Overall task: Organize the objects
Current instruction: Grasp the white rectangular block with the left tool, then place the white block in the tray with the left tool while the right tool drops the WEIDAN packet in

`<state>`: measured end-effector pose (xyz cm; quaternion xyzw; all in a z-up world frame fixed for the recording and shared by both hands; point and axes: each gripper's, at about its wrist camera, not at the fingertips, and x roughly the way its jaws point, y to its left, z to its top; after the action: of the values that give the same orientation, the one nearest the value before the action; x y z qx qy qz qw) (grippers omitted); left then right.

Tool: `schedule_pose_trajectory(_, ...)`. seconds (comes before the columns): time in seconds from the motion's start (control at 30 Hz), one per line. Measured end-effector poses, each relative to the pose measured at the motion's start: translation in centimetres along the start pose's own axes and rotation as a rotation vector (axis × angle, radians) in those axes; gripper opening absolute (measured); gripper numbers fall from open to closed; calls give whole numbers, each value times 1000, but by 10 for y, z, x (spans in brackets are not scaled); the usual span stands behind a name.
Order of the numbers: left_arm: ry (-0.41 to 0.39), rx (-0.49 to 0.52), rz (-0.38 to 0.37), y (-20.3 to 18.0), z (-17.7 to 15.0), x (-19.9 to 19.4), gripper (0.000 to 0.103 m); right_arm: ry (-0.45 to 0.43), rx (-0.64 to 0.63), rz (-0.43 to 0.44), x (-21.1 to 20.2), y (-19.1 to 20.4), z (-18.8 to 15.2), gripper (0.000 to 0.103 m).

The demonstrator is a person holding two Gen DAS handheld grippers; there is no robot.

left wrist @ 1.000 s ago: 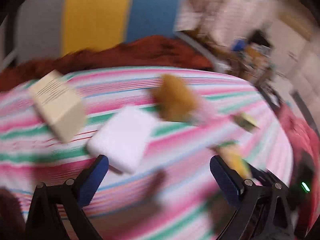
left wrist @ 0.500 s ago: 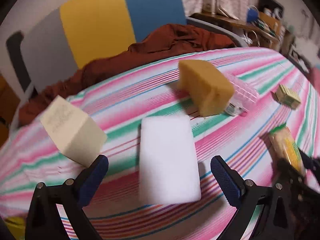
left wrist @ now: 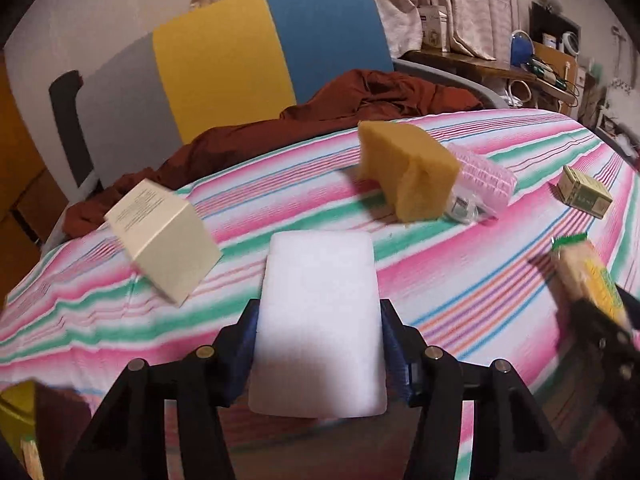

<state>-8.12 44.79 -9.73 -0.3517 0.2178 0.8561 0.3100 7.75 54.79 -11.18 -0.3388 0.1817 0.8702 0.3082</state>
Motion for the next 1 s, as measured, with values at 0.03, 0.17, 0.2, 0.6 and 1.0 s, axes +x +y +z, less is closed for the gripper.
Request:
schedule_pose_trajectory(0.03, -3, -8, 1, 2, -3, -3, 57, -7, -3, 2, -1, 0, 0, 49)
schedule_pose_trajectory(0.17, -16, -62, 35, 9, -28, -26, 57, -40, -30, -6, -8, 7, 0, 49)
schedule_pose_trajectory(0.2, -24, -71, 37, 11, -35, -33, 57, -48, -41, -10, -10, 9, 0, 49)
schedule_pose_trajectory(0.6, -173, -126, 67, 25, -86, -97, 57, -132, -121, 85, -47, 46, -17, 49)
schedule_pose_trajectory(1.0, -242, -193, -27, 56, -131, -174, 57, -137, -219, 119, -61, 87, -37, 49)
